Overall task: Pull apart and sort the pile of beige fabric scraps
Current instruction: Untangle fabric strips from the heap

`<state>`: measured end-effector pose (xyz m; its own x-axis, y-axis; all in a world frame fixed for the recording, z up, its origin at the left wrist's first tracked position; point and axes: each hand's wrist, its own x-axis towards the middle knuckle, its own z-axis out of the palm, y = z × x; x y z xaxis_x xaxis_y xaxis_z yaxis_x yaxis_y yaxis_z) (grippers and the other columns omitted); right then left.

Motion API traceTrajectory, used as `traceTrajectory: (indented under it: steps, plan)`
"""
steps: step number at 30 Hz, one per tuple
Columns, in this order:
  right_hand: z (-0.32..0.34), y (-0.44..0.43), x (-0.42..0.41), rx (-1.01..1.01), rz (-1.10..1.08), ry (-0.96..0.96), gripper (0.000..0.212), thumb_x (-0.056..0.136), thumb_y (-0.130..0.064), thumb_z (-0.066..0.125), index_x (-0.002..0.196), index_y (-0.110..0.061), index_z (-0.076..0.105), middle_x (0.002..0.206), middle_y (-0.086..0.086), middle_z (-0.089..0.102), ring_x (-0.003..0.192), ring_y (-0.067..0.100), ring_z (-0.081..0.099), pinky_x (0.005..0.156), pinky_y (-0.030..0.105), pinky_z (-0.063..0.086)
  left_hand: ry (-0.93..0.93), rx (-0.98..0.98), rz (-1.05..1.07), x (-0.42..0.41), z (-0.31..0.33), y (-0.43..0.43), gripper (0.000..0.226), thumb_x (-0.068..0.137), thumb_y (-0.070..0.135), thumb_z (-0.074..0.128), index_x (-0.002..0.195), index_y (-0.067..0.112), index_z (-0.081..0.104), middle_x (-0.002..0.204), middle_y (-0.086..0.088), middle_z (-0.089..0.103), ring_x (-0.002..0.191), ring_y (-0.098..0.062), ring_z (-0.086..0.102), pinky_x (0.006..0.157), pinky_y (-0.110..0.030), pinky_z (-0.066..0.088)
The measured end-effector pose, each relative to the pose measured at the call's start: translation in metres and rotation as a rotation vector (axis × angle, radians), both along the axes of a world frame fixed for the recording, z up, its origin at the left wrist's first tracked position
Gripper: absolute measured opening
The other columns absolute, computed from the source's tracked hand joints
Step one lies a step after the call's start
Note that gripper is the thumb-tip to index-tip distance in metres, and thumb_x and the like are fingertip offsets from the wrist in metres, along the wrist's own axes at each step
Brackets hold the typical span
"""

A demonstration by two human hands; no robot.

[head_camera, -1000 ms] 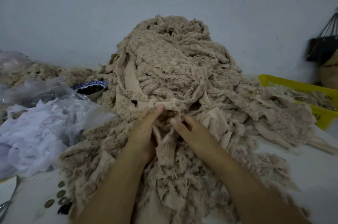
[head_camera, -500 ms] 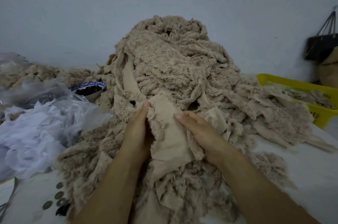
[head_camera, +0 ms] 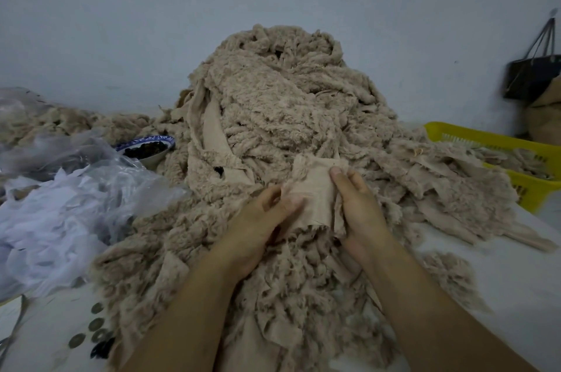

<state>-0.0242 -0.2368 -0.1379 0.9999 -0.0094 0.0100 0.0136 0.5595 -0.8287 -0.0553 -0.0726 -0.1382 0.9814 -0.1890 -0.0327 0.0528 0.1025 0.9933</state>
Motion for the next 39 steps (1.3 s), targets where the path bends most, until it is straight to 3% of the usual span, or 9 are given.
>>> traceTrajectory:
  steps: [6, 15, 21, 24, 28, 30, 34, 37, 39]
  plan:
    - [0.001, -0.003, 0.002, 0.068, -0.09, -0.019, 0.007, 0.101, -0.021, 0.057, 0.1, -0.016, 0.062, 0.084, -0.004, 0.077, 0.08, 0.011, 0.073, 0.071, 0.03, 0.061, -0.01, -0.206, 0.107, 0.003, 0.003, 0.005, 0.034, 0.075, 0.028, 0.072, 0.108, 0.019, 0.071, 0.069, 0.006, 0.065, 0.048, -0.006, 0.044, 0.045, -0.017, 0.04]
    - [-0.001, -0.022, 0.009, 0.016, -0.294, 0.111, 0.008, 0.104, -0.027, 0.051, 0.098, -0.028, 0.057, 0.098, -0.001, 0.071, 0.084, 0.015, 0.07, 0.067, 0.032, 0.056, -0.091, -0.776, 0.088, 0.011, 0.006, 0.027, 0.024, 0.099, 0.01, 0.049, 0.112, 0.011, 0.069, 0.05, 0.006, 0.036, 0.039, -0.003, 0.029, 0.039, -0.017, 0.031]
    - [0.001, -0.006, -0.001, -0.06, 0.15, 0.108, 0.048, 0.083, -0.04, 0.075, 0.127, -0.025, 0.064, 0.122, 0.0, 0.071, 0.111, 0.023, 0.068, 0.095, 0.044, 0.056, -0.077, 0.076, 0.332, 0.008, -0.005, 0.002, 0.018, 0.096, 0.037, 0.062, 0.087, 0.032, 0.076, 0.073, 0.0, 0.069, 0.056, -0.006, 0.057, 0.053, -0.021, 0.045]
    - [0.005, -0.007, -0.005, -0.166, 0.273, 0.014, 0.044, 0.08, -0.044, 0.074, 0.117, -0.022, 0.072, 0.119, 0.005, 0.072, 0.11, 0.024, 0.069, 0.096, 0.043, 0.055, -0.1, 0.091, 0.336, 0.008, -0.01, 0.005, 0.023, 0.098, 0.041, 0.058, 0.087, 0.029, 0.075, 0.085, -0.005, 0.073, 0.077, -0.019, 0.066, 0.068, -0.03, 0.052]
    - [0.026, -0.032, -0.002, 0.469, 0.124, -0.24, 0.062, 0.096, -0.063, 0.041, 0.136, -0.019, 0.059, 0.133, 0.004, 0.064, 0.117, 0.018, 0.065, 0.095, 0.036, 0.054, -0.125, 0.183, 0.327, 0.006, -0.01, 0.003, 0.031, 0.101, 0.043, 0.053, 0.082, 0.04, 0.077, 0.083, 0.013, 0.074, 0.073, -0.002, 0.067, 0.057, -0.015, 0.048]
    - [0.025, -0.029, -0.005, 0.15, -0.093, -0.201, 0.065, 0.09, -0.074, 0.036, 0.131, -0.03, 0.058, 0.135, -0.003, 0.061, 0.112, 0.007, 0.066, 0.09, 0.025, 0.052, -0.145, 0.263, 0.293, 0.008, -0.011, 0.003, 0.027, 0.101, 0.044, 0.051, 0.089, 0.042, 0.076, 0.094, 0.019, 0.073, 0.081, 0.008, 0.065, 0.064, -0.012, 0.047]
    - [-0.004, -0.002, -0.006, -1.111, -0.327, -0.39, 0.033, 0.103, -0.046, 0.041, 0.104, -0.025, 0.067, 0.108, -0.009, 0.059, 0.093, 0.006, 0.059, 0.072, 0.01, 0.041, -0.262, 0.534, 0.167, 0.007, -0.013, -0.004, 0.022, 0.098, 0.047, 0.054, 0.118, 0.044, 0.061, 0.109, 0.033, 0.058, 0.088, 0.022, 0.055, 0.069, 0.0, 0.042]
    - [-0.012, -0.009, 0.002, -1.298, -0.349, -0.286, 0.027, 0.102, -0.026, 0.046, 0.123, -0.023, 0.063, 0.127, -0.005, 0.058, 0.11, 0.012, 0.056, 0.09, 0.028, 0.048, -0.22, 0.702, 0.036, 0.011, -0.018, -0.008, 0.04, 0.098, 0.047, 0.055, 0.137, 0.036, 0.052, 0.118, 0.027, 0.049, 0.1, 0.01, 0.05, 0.08, -0.01, 0.039]
    - [-0.016, -0.014, 0.003, -1.358, -0.281, -0.244, 0.038, 0.1, -0.017, 0.045, 0.137, -0.021, 0.055, 0.141, -0.002, 0.052, 0.127, 0.016, 0.048, 0.104, 0.037, 0.043, -0.238, 0.817, 0.066, 0.012, -0.019, -0.009, 0.022, 0.1, 0.042, 0.054, 0.117, 0.031, 0.063, 0.102, 0.021, 0.056, 0.084, 0.005, 0.053, 0.07, -0.015, 0.041]
